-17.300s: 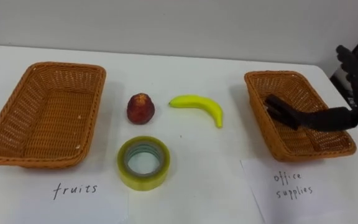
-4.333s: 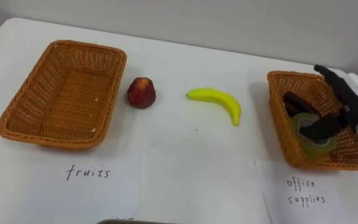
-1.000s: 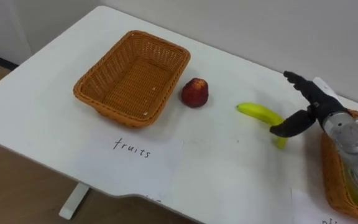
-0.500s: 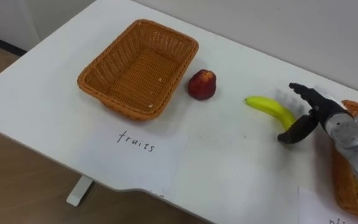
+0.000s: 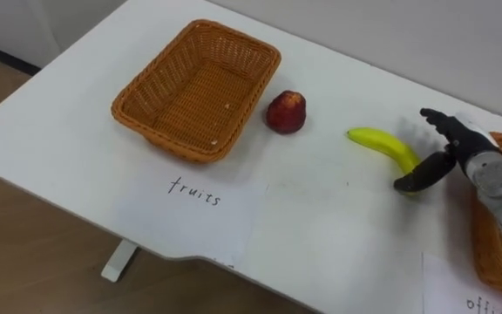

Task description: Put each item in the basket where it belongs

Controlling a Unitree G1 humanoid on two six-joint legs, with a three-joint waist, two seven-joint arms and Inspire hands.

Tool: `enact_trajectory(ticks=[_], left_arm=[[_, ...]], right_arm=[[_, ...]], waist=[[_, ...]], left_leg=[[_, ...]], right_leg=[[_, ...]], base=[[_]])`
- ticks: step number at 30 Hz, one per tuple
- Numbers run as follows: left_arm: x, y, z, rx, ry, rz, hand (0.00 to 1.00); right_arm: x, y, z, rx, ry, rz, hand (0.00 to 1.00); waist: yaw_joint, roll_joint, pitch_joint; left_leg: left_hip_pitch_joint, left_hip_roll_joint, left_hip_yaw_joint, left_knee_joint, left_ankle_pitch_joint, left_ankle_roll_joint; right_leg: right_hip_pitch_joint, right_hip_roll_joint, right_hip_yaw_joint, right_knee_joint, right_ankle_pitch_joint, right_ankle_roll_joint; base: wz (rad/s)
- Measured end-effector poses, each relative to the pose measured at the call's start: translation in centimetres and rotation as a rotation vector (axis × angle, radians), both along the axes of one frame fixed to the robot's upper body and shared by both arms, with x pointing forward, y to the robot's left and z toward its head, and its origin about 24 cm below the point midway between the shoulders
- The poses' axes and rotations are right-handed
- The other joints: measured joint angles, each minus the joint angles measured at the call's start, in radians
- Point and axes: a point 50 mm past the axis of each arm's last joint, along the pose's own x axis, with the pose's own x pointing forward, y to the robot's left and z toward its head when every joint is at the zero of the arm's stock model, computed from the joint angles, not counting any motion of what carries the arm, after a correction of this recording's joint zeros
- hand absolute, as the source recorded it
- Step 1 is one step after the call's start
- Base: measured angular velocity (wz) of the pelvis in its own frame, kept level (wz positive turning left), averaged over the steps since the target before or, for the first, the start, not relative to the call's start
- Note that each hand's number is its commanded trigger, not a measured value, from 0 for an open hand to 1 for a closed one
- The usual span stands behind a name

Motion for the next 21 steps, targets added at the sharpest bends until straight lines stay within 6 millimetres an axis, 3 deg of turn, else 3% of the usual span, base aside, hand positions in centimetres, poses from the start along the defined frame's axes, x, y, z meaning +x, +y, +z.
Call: enact_trajectory(ticks=[12, 21], left_arm=[[2.0, 0.0, 0.3, 0.007, -0.035, -0.039, 0.00], [2.5, 0.2, 0.2, -0.001, -0.040, -0.044, 0.00]], right_arm=[[0.5, -0.1, 0.4, -0.048, 0.045, 0.047, 0.00], [0.3, 1.1, -0.2, -0.012, 0.165, 0.177, 0.00]], waist=[[0.001, -0.002, -0.0027], [0.003, -0.033, 0.0015]], left_leg=[[-0.022, 0.000, -0.003, -0.007, 0.021, -0.005], [-0.024, 0.003, 0.001, -0.006, 0.024, -0.007]], right_leg=[[-0.032, -0.001, 0.004, 0.016, 0.005, -0.008], [-0.039, 0.001, 0.007, 0.011, 0.008, -0.015]], base=[[0.00], [-0.02]])
